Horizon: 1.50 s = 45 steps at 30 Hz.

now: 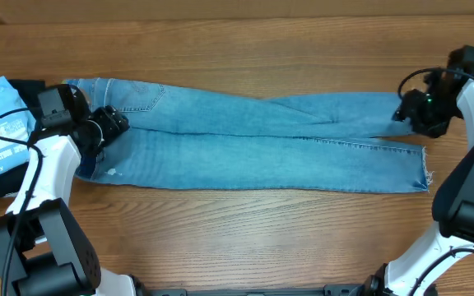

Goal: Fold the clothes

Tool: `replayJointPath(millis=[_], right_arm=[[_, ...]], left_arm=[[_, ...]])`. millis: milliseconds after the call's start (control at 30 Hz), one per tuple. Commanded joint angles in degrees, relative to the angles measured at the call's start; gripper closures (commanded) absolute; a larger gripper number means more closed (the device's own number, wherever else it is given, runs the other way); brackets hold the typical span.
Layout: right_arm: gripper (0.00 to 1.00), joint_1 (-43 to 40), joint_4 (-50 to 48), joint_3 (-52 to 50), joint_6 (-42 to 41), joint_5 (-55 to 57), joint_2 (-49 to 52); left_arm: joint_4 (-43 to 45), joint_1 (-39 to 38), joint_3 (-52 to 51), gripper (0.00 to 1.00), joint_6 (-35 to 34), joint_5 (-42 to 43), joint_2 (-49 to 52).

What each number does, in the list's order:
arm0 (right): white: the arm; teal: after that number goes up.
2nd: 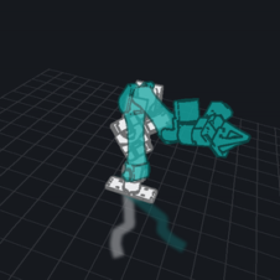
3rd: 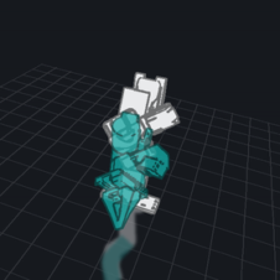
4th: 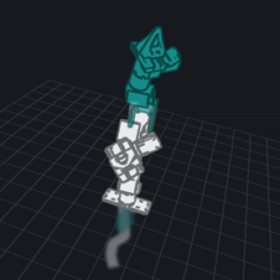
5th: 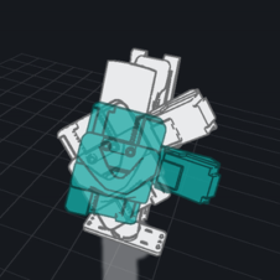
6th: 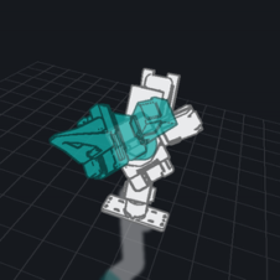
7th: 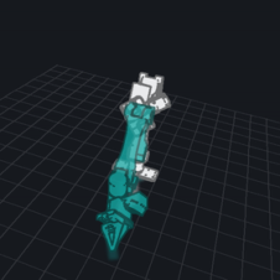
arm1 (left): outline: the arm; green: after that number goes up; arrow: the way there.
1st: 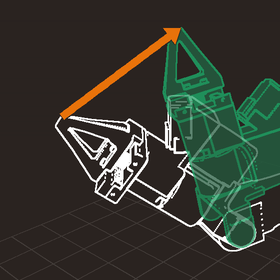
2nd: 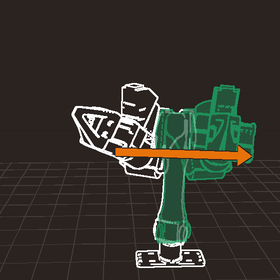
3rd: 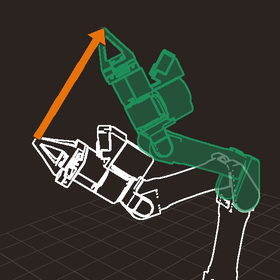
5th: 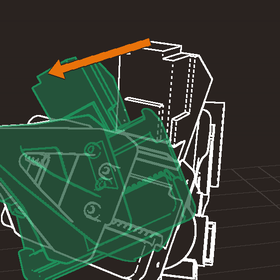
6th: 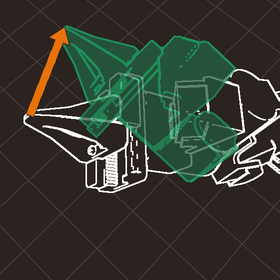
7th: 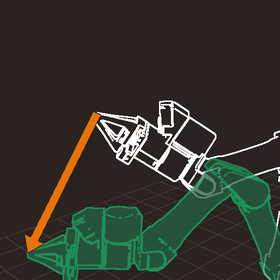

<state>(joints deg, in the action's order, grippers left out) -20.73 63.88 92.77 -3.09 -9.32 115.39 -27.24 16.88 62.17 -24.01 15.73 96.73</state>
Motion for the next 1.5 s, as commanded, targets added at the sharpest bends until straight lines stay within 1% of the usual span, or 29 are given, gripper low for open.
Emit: replayJointPath(millis=[0, 100, 167, 367, 433, 467, 533, 567, 600, 633, 667, 700, 767, 800, 867, 933, 967, 1033, 1100, 1133, 1233, 1267, 1300, 1333, 1367, 1433, 1467], right_arm=[[0.41, -2.6, -3.0, -0.6, -4.7, 2.8, 1.4], [0.37, -3.4, -4.8, -0.6, -4.0, 2.9, 2.8], [0.36, -3.4, -5.6, -0.6, -4.0, 2.9, 5.2], [0.36, -3.4, -8.8, -0.6, -4.0, 3.9, 9.4], [0.38, -3.4, -9.2, -0.6, -4.0, 3.7, 9.9], [0.40, -3.4, -9.3, -0.6, -4.0, 3.7, 10.2], [0.54, -3.4, -9.5, -0.6, -4.0, 3.7, 10.9], [0.70, -3.4, -9.5, -0.6, -4.0, 3.7, 11.8], [0.78, -3.4, -9.6, -0.6, -4.0, 3.7, 12.2], [0.94, -3.4, -9.8, -0.5, -4.0, 3.7, 12.2], [0.96, -3.4, -9.5, -0.3, -4.0, 3.7, 12.0], [0.96, -3.4, -8.7, -0.3, -4.0, 3.7, 11.2], [0.96, -3.4, -6.5, 0.9, -4.0, 3.8, 7.3], [0.96, -3.4, -6.0, 1.7, -4.0, 3.7, 4.6], [0.96, -3.4, -5.3, 4.1, -4.0, 3.7, -1.7], [0.96, -3.1, -9.9, 5.2, -4.0, 3.7, -5.6], [0.96, -2.8, -13.2, 5.2, -4.6, 3.7, -6.2], [0.96, -2.7, -19.2, 5.2, -9.4, 3.1, -6.1], [0.96, -2.7, -22.9, 5.2, -11.0, 1.4, -6.0], [0.96, -2.5, -23.7, 5.2, -12.2, 1.6, -6.0], [0.96, -2.5, -21.8, 5.2, -12.2, 2.2, -6.0], [0.96, -2.6, -21.2, 5.2, -12.2, 2.2, -6.0], [0.96, -2.6, -20.8, 5.2, -12.0, 2.2, -6.0], [0.96, -2.6, -20.5, 5.2, -12.0, 2.2, -6.0], [0.96, -2.6, -20.3, 5.2, -12.0, 2.2, -6.0], [0.96, -2.6, -19.6, 5.2, -12.0, 2.2, -6.0], [0.96, -2.6, -19.2, 5.2, -12.0, 2.2, -6.0]], left_arm=[[-1.1, -0.1, -0.4, 0.26, 4.4, -1.3, 0.5], [-1.2, -0.1, -0.4, 0.27, 5.0, -1.4, 0.5], [-1.1, -0.1, -0.4, 0.27, 5.0, -1.4, 0.5], [-1.0, -0.1, -0.4, 0.27, 5.6, -1.3, 0.5], [-1.0, -0.1, -0.4, 0.27, 5.6, -1.4, 0.5], [-1.0, -0.1, -0.4, 0.27, 5.7, -1.4, 0.5], [-1.1, -0.1, -0.4, 0.27, 5.6, -1.3, 0.5], [-1.1, -0.1, -0.4, 0.27, 5.6, -1.3, 0.5], [-1.1, -0.1, -0.4, 0.27, 5.7, -1.3, 0.5], [-1.1, -0.1, -0.4, 0.27, 5.7, -1.3, 0.5], [-1.1, -0.1, -0.4, 0.28, 6.1, -1.3, 0.5], [-1.1, -0.1, -0.4, 0.29, 6.2, -1.3, 0.4], [-1.1, -0.1, -0.4, 0.34, 8.5, -1.4, 0.3], [-1.1, -0.1, -0.4, 0.36, 9.3, -2.0, 0.2], [-1.0, -0.1, -0.4, 0.35, 10.3, -4.0, -0.3], [-1.0, -0.1, -0.4, 0.35, 10.3, -4.3, -0.3], [-1.0, -0.1, -0.4, 0.35, 10.3, -4.3, -0.3], [-0.8, -0.1, -0.4, 0.35, 10.3, -4.4, -0.3], [-0.5, -0.1, -0.4, 0.35, 10.3, -4.3, -0.3], [-0.2, -0.1, -0.4, 0.35, 10.3, -4.3, -0.3], [1.1, -0.1, -0.4, 0.35, 10.1, -4.3, -0.3], [2.5, -0.1, -0.4, 0.32, 10.1, -4.3, -0.3], [3.4, -0.1, -0.4, 0.26, 9.1, -4.3, -0.3], [3.5, -0.1, -0.4, 0.27, 7.2, -4.6, -0.3], [2.3, 0.0, -0.4, 0.26, -0.4, -7.9, -0.2], [3.6, 0.0, -0.4, 0.24, -4.4, -8.9, 0.4], [6.9, 0.0, -0.4, 0.21, -5.9, -8.9, 1.3]])
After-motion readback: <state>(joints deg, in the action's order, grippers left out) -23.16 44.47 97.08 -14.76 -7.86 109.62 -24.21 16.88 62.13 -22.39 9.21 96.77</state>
